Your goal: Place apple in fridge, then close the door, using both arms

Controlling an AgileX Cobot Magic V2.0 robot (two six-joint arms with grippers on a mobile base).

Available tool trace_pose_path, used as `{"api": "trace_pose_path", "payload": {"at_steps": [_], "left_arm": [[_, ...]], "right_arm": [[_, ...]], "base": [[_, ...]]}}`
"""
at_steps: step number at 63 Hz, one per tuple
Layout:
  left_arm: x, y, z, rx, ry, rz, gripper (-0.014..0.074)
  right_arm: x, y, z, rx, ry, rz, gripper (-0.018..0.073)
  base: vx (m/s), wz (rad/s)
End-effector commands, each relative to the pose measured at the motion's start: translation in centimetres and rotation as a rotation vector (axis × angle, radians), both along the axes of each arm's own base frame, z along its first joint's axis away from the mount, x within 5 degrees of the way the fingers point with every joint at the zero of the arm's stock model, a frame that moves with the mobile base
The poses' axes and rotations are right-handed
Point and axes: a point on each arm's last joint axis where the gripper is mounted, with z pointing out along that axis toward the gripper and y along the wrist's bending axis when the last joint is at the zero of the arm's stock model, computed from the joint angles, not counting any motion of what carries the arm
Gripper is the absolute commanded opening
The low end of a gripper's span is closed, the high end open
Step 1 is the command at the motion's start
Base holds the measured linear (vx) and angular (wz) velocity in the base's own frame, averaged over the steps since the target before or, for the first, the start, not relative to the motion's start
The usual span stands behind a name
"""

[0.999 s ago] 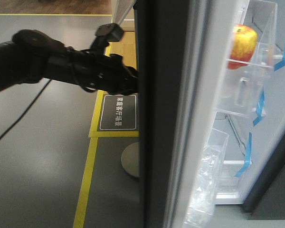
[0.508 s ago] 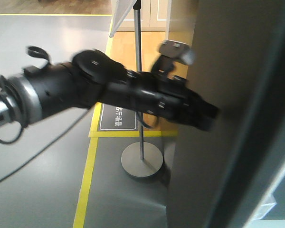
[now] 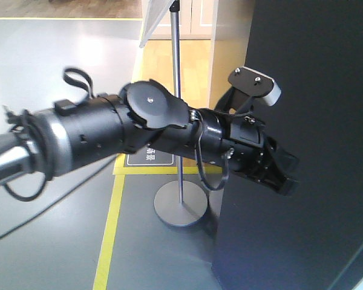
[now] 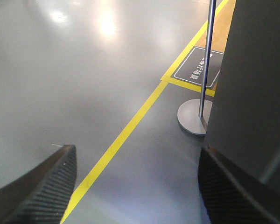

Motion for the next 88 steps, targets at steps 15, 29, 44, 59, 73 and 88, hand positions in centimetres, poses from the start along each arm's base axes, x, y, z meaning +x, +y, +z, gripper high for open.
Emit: {"api": "trace_pose_path", "payload": {"at_steps": [15,29,44,59,73,88], "left_arm": [[-1.6,6.8,6.7,0.183,-0.161,0.308,-0.0006],[-3.8,11.4,7.0,0.237,-0.225,0.423,-0.0006],[-4.6,17.5,5.8,0.226,-0.215,0.57,-0.0006],[-5.5,22.5,3.2,0.277,-0.183,0.711,-0.0006],[-5.6,24.0,1.5,0.305,-0.155,0.758,-0.0006],[-5.7,24.0,1.3,0.321,-0.129,0.754,-0.0006]], "right_arm": [[0.3,0.1,1.1,0.036,-0.055,-0.006,0.0519],[0.3,0.2,1.1,0.039,-0.055,-0.004,0.0519],[0.5,-0.2,1.0,0.012,-0.06,-0.048,0.0508],[2.5,-1.6,0.6,-0.087,0.068,-0.284,0.0321],[5.2,-0.5,0.7,-0.151,0.157,-0.291,0.0009],[8.8,1.0,1.0,-0.205,0.172,-0.28,-0.0011]], "base": [[0.0,0.0],[0.0,0.0],[0.0,0.0],[0.0,0.0],[0.0,0.0],[0.0,0.0]]}}
